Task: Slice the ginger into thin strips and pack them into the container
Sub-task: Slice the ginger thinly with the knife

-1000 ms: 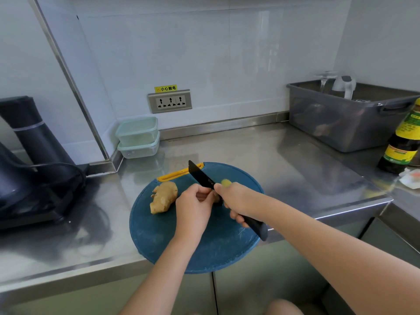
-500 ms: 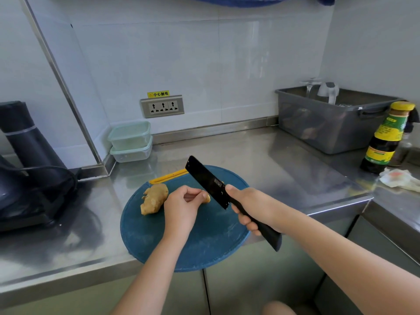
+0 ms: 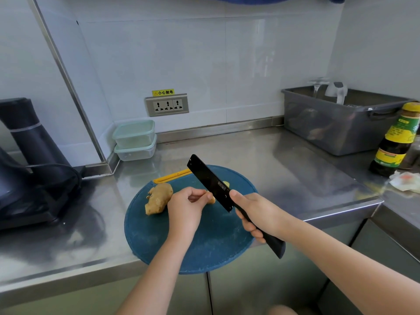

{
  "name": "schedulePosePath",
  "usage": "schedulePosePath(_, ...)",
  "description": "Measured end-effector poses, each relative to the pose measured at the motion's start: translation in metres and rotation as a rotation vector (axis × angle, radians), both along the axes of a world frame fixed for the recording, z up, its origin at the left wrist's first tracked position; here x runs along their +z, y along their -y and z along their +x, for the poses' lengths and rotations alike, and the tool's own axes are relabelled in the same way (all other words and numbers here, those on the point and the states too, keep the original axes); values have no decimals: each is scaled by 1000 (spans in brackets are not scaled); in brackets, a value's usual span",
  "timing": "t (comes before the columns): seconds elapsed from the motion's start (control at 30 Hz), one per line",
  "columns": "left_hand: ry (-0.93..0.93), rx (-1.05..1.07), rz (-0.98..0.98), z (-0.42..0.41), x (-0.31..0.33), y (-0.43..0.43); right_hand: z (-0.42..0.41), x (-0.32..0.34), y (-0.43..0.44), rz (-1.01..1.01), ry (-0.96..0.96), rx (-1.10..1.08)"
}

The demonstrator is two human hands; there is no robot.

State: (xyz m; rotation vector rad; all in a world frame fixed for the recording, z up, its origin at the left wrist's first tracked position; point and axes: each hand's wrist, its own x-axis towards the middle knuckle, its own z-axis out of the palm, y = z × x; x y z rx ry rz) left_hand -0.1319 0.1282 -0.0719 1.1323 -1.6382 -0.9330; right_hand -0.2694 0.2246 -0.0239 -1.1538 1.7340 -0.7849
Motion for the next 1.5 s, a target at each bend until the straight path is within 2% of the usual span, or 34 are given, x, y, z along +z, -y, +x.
schedulePosePath(0.47, 32, 24, -34, -1, 0, -1, 21, 3, 15, 35, -88, -82)
schedulePosePath(0.87, 32, 29, -31, -2, 4, -8, 7, 7, -1, 183, 122, -101)
schedulePosePath(1.17, 63, 33, -62, 1, 0, -5, 14, 8, 6, 197, 28, -114)
schedulePosePath(1.5, 40, 24, -50, 1, 2, -6, 20, 14, 18, 172, 58, -115)
